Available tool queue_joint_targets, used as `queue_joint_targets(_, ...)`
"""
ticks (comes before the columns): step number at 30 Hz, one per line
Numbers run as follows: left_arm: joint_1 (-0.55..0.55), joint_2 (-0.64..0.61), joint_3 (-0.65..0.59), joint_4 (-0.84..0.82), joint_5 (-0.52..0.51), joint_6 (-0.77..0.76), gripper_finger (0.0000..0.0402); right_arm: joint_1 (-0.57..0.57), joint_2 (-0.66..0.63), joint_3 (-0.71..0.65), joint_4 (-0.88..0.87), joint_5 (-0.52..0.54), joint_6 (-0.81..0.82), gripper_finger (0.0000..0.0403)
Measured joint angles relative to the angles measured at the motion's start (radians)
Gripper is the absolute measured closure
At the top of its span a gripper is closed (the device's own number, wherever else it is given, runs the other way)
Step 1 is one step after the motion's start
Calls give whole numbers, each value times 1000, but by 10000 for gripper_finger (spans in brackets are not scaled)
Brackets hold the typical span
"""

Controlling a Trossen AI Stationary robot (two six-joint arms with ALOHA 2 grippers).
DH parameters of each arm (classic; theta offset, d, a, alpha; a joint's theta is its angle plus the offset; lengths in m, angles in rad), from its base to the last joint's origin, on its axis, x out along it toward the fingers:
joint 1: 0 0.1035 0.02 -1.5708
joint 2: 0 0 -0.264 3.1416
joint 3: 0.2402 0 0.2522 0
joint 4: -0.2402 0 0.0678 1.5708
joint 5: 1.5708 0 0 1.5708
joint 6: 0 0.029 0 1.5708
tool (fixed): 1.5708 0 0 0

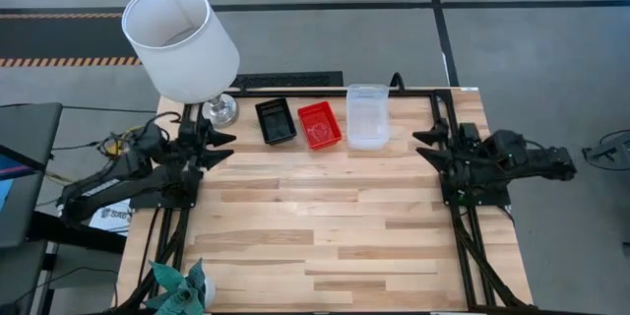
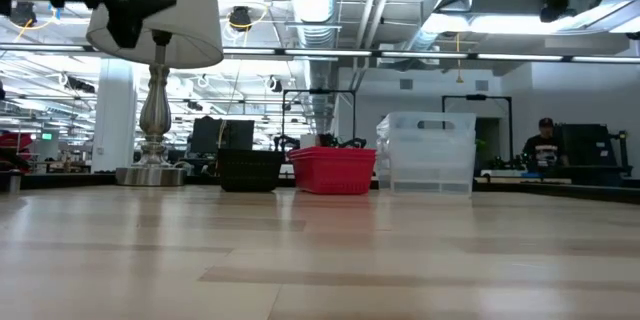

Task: Stack baskets by color
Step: Return to Home Position

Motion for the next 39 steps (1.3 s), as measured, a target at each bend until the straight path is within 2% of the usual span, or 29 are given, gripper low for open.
queue_joint_targets(4,0,-23,-98,91,-9,-9,150,28,-148,-72,-37,1,-5,148)
queue_joint_targets(9,-2,-46,-174,175,-1,-17,150,49,-126,-107,-54,2,-19,148)
queue_joint_targets(12,-9,-62,-209,164,-2,-2,150,51,-143,-183,-34,2,-34,148)
queue_joint_targets(17,-44,-75,-277,189,-6,-7,150,52,-142,-310,119,1,-45,148)
queue_joint_targets(24,-111,-82,-329,243,-72,-2,150,49,-144,-310,75,5,-55,148)
queue_joint_targets(33,-192,-83,-330,210,-178,109,150,1,-143,-310,29,10,-133,148)
queue_joint_targets(39,-229,-83,-330,202,-193,144,150,-31,-143,-311,9,12,-159,148)
